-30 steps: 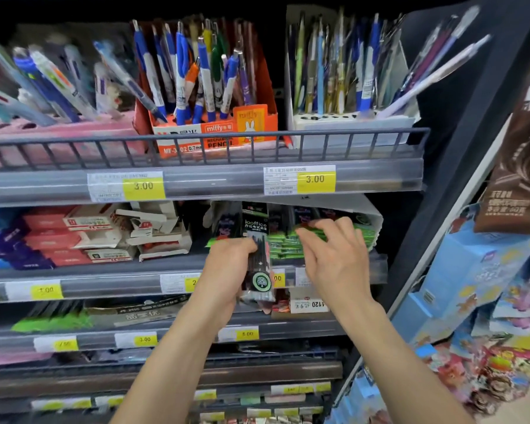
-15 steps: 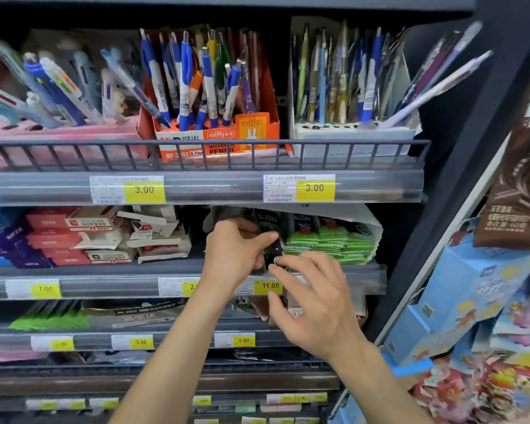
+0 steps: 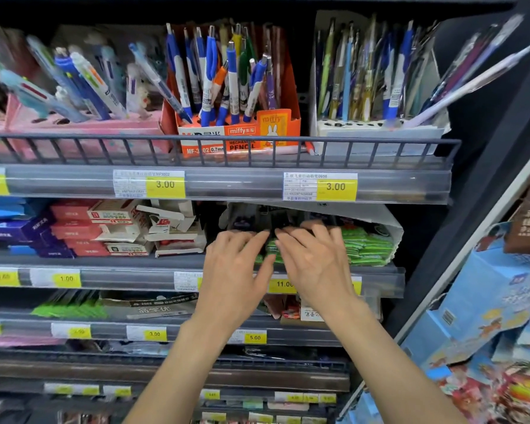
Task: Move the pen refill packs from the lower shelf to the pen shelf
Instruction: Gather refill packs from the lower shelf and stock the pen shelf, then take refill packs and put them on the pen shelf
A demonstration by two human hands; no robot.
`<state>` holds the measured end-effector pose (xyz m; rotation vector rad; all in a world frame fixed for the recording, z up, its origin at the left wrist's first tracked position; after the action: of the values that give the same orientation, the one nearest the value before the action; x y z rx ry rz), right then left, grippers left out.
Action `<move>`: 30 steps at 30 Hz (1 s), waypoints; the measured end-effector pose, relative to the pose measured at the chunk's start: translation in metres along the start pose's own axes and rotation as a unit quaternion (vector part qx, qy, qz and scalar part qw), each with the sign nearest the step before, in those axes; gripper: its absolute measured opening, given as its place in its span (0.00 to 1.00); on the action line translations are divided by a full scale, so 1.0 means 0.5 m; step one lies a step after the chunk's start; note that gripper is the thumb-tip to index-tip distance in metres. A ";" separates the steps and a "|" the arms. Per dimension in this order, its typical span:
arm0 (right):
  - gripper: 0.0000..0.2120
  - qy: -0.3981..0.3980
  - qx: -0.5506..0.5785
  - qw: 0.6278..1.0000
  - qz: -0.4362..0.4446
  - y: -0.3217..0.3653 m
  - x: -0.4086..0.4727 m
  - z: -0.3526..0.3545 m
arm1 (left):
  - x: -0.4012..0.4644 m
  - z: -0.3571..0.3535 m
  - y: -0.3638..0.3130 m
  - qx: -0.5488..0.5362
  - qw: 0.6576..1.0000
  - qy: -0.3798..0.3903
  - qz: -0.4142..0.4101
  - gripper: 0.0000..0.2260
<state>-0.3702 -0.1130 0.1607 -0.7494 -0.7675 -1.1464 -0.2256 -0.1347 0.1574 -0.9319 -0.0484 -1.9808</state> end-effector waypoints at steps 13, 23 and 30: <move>0.08 -0.022 -0.013 0.995 -0.096 -0.081 -0.077 0.022 | 0.046 -0.048 -0.013 -0.026 0.999 0.001 -0.040 0.09; 0.11 -0.024 0.030 0.995 -0.089 -0.098 -0.082 0.033 | 0.027 -0.035 -0.013 -0.001 0.998 -0.053 -0.026 0.11; 0.10 -0.082 0.157 0.980 -0.091 0.043 -0.094 0.030 | -0.104 0.047 0.089 0.021 0.986 -0.161 0.028 0.07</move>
<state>-0.3624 -0.0719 0.1269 -0.5200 -1.1453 -1.0996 -0.1630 -0.1141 0.1275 -1.2044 -0.2424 -1.7552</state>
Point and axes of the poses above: each hand's wrist, its own x-axis towards the middle knuckle, its own z-axis out of the back of the hand, y = z × x, the point moved 5 cm from there along x, towards the middle knuckle, and after that the axes turned 3 degrees about z, right-handed, at the moved point
